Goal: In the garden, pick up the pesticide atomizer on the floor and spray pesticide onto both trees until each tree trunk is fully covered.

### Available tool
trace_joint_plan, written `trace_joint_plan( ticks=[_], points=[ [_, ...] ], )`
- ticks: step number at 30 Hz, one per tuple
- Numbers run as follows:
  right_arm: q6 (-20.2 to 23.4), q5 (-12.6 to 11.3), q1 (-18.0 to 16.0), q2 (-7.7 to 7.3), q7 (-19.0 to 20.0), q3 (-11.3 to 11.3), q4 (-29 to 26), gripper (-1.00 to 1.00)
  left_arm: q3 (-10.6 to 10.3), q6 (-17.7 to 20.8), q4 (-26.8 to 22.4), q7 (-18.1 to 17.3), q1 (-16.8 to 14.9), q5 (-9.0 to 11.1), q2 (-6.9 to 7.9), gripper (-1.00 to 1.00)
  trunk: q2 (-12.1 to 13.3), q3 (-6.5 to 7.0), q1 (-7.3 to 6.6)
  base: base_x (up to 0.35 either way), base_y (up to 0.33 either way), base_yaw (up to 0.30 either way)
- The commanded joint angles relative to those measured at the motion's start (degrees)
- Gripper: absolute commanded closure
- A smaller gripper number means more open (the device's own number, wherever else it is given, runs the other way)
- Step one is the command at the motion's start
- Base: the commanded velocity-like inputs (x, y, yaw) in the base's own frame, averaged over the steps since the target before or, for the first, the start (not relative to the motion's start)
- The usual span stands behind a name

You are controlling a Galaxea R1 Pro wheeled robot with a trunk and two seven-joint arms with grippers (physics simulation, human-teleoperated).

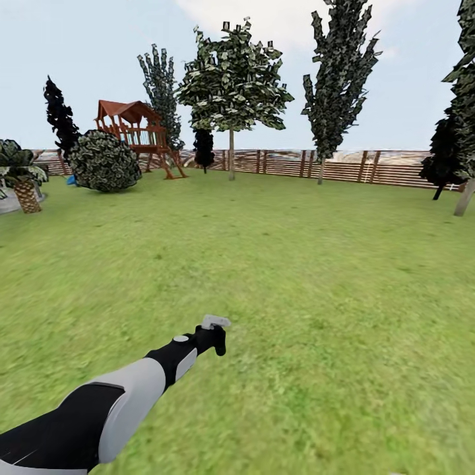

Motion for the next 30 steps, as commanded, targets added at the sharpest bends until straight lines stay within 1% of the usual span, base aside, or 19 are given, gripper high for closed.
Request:
trace_joint_plan(
  ticks=[1, 30],
  points=[
    [-0.1, -0.4, 0.0, -0.04, -0.3, 0.5, 0.0, -1.00, -0.2, -0.3, 0.1, 0.0, -0.1, -0.2, 0.00, 1.00, -0.1, -0.10, 0.05, 0.350, 0.000, 0.000],
    [-0.1, -0.4, 0.0, 0.01, -0.3, 0.5, 0.0, -1.00, -0.2, -0.3, 0.1, 0.0, -0.1, -0.2, 0.00, 1.00, -0.1, -0.18, 0.05, 0.350, 0.000, 0.004]
  ],
)
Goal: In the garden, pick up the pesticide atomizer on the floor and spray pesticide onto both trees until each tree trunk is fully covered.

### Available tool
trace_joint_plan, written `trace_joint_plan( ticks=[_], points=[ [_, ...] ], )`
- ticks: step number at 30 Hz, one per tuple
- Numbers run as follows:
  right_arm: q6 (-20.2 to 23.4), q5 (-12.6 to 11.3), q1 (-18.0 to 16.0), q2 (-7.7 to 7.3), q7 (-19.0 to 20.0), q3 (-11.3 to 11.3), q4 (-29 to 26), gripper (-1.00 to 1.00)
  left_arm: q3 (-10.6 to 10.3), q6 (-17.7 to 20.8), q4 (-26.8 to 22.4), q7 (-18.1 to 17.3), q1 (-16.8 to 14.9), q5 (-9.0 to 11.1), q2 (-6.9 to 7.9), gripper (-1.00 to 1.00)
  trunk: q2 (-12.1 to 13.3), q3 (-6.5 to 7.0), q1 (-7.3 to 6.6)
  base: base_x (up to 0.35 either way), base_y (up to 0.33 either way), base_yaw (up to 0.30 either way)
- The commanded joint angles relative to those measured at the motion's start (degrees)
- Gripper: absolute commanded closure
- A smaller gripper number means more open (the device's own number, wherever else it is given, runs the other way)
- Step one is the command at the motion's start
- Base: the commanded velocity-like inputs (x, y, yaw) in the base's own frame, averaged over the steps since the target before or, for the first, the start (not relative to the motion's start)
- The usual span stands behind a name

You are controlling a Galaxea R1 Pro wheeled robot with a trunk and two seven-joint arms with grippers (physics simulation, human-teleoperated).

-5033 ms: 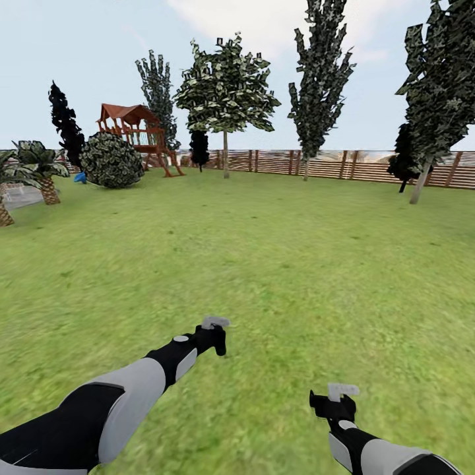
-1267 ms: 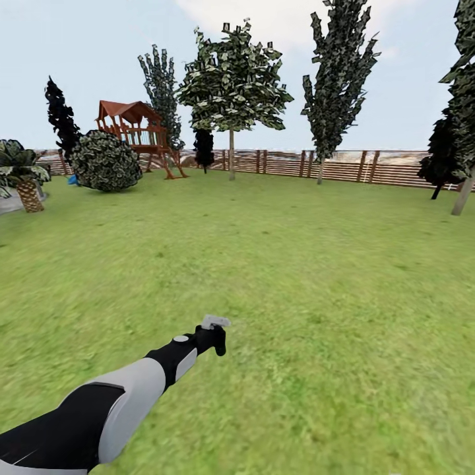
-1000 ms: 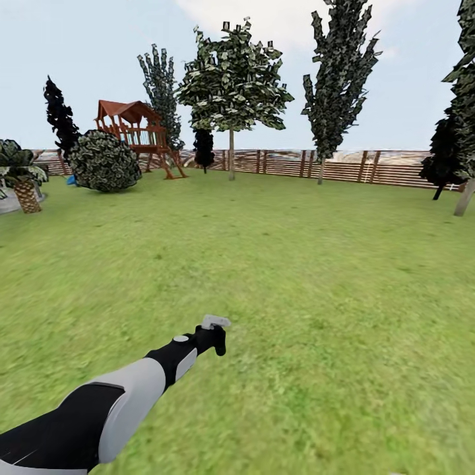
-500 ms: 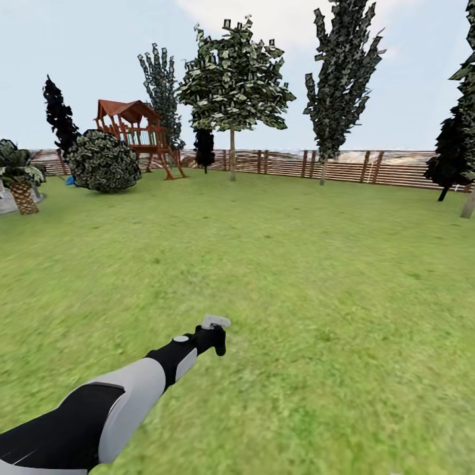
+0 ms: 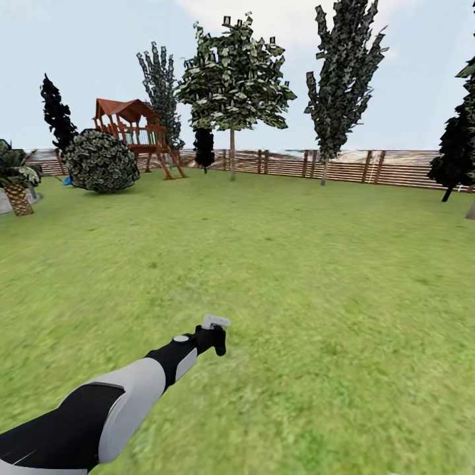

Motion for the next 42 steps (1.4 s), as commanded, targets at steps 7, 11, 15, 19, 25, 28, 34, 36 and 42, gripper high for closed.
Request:
trace_joint_plan(
  ticks=[7, 11, 15, 19, 25, 28, 34, 36, 42],
  points=[
    [-0.1, -0.4, -0.1, 0.10, -0.3, 0.5, 0.0, -1.00, -0.2, -0.3, 0.1, 0.0, -0.1, -0.2, 0.00, 1.00, -0.1, -0.11, 0.05, 0.350, 0.000, 0.000],
    [-0.1, -0.4, -0.1, 0.16, -0.3, 0.5, 0.0, -1.00, -0.2, -0.3, 0.1, 0.0, -0.1, -0.2, 0.00, 1.00, -0.1, -0.11, 0.05, 0.350, 0.000, 0.000],
    [-0.1, -0.4, 0.0, 0.24, -0.2, 0.5, 0.0, -1.00, -0.2, -0.3, 0.1, 0.0, -0.1, -0.2, 0.00, 1.00, -0.1, -0.11, 0.05, 0.350, 0.000, 0.000],
    [0.0, -0.4, 0.0, 0.64, -0.2, 0.5, 0.0, -1.00, -0.2, -0.3, 0.1, 0.0, -0.1, -0.2, 0.00, 1.00, -0.1, -0.11, 0.05, 0.350, 0.006, 0.000],
    [0.0, -0.4, -0.1, 0.78, -0.2, 0.5, 0.0, -1.00, -0.2, -0.3, 0.1, 0.0, -0.1, -0.2, 0.00, 1.00, -0.1, -0.11, 0.05, 0.350, 0.062, 0.000],
    [0.0, -0.4, 0.0, 0.93, -0.2, 0.5, 0.0, -1.00, -0.2, -0.3, 0.1, 0.0, -0.1, -0.2, 0.00, 1.00, -0.1, -0.11, 0.05, 0.350, 0.074, 0.000],
    [0.0, -0.4, 0.0, 1.22, -0.2, 0.5, 0.0, -1.00, -0.2, -0.3, 0.1, 0.0, -0.1, -0.2, 0.00, 1.00, -0.1, -0.11, 0.05, 0.350, 0.072, 0.000],
    [0.0, -0.4, 0.0, 1.39, -0.2, 0.5, 0.0, -1.00, -0.2, -0.3, 0.1, 0.0, -0.1, -0.2, 0.00, 1.00, -0.1, -0.11, 0.05, 0.350, 0.065, 0.000],
    [0.0, -0.4, 0.0, 1.54, -0.2, 0.5, 0.0, -1.00, -0.2, -0.3, 0.1, 0.0, -0.1, -0.2, 0.00, 1.00, -0.1, -0.11, 0.05, 0.350, 0.015, 0.000]
  ],
)
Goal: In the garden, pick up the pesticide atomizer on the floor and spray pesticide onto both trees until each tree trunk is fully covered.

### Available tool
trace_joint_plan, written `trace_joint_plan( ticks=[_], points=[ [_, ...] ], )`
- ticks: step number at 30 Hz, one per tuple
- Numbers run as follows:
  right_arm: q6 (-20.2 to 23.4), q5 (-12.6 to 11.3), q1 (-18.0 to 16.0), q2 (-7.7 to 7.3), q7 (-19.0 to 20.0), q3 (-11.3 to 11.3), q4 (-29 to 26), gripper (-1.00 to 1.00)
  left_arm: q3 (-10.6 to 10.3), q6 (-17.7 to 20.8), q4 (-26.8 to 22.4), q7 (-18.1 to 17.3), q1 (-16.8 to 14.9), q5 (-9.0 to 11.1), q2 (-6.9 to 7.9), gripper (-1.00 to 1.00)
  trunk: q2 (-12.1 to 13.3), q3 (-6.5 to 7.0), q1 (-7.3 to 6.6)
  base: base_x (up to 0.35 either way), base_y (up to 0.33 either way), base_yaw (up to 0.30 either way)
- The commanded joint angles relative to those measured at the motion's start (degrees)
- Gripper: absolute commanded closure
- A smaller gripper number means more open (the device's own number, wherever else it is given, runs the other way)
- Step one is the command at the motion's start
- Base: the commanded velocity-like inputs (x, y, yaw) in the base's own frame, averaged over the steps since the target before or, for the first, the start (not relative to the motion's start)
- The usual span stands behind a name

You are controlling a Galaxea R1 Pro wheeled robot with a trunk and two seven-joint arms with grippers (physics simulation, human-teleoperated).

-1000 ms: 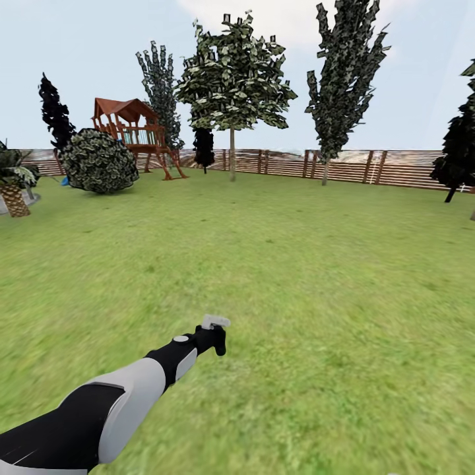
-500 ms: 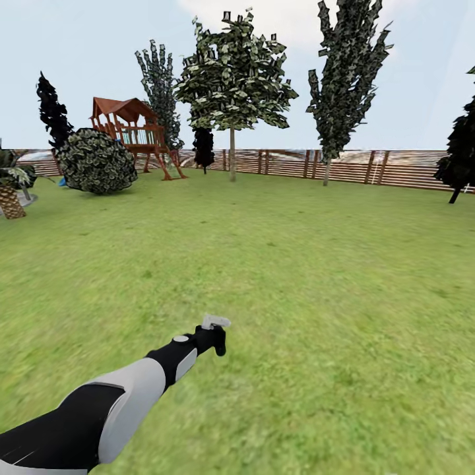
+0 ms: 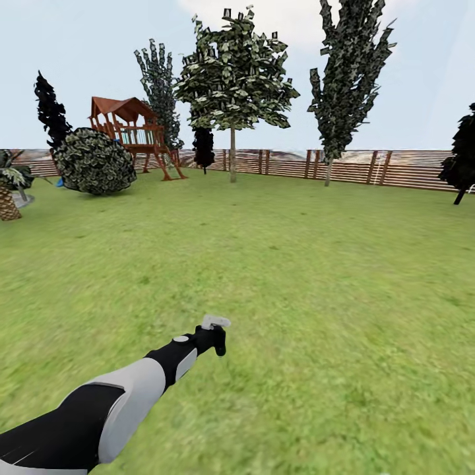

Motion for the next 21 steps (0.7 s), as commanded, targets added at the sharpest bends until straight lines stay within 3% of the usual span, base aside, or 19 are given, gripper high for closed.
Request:
trace_joint_plan(
  ticks=[1, 11, 21],
  points=[
    [-0.1, -0.4, 0.0, -0.03, -0.3, 0.5, 0.0, -1.00, -0.2, -0.3, 0.1, 0.0, -0.1, -0.2, 0.00, 1.00, -0.1, -0.09, 0.05, 0.350, 0.003, 0.000],
    [-0.1, -0.4, 0.0, -0.05, -0.3, 0.5, 0.0, -1.00, -0.2, -0.3, 0.1, 0.0, -0.1, -0.2, 0.00, 1.00, -0.1, -0.09, 0.05, 0.350, 0.012, 0.000],
    [-0.1, -0.4, 0.0, -0.02, -0.3, 0.5, 0.0, -1.00, -0.2, -0.3, 0.1, 0.0, -0.1, -0.2, 0.00, 1.00, -0.1, -0.09, 0.05, 0.340, 0.137, 0.000]
  ],
)
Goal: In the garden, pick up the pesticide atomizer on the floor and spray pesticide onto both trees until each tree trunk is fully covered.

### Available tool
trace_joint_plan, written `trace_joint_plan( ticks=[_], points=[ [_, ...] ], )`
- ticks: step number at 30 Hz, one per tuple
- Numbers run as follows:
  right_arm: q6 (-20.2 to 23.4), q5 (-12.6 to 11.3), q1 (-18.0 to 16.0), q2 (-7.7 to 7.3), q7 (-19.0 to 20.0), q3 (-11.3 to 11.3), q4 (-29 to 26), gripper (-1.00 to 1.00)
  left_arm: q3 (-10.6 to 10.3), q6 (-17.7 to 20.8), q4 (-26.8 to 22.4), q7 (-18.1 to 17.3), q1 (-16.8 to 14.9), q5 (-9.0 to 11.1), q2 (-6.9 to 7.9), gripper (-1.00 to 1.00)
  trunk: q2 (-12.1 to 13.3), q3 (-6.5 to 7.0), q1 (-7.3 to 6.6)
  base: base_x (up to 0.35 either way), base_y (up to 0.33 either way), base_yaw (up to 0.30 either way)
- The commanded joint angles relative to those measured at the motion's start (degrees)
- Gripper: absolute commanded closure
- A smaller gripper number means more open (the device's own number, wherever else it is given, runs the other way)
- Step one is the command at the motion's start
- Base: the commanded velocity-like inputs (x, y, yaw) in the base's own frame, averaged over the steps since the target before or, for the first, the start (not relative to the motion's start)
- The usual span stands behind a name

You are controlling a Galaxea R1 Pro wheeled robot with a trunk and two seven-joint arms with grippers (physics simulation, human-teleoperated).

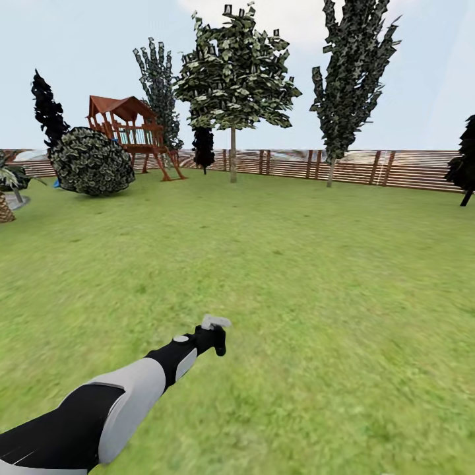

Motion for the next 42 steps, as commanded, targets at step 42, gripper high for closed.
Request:
trace_joint_plan(
  ticks=[42],
  points=[
    [-0.1, -0.4, 0.0, 0.00, -0.3, 0.5, 0.0, -1.00, -0.2, -0.3, 0.0, 0.0, -0.1, -0.2, 0.00, 1.00, -0.1, -0.09, 0.05, 0.342, 0.044, 0.000]
  ],
)
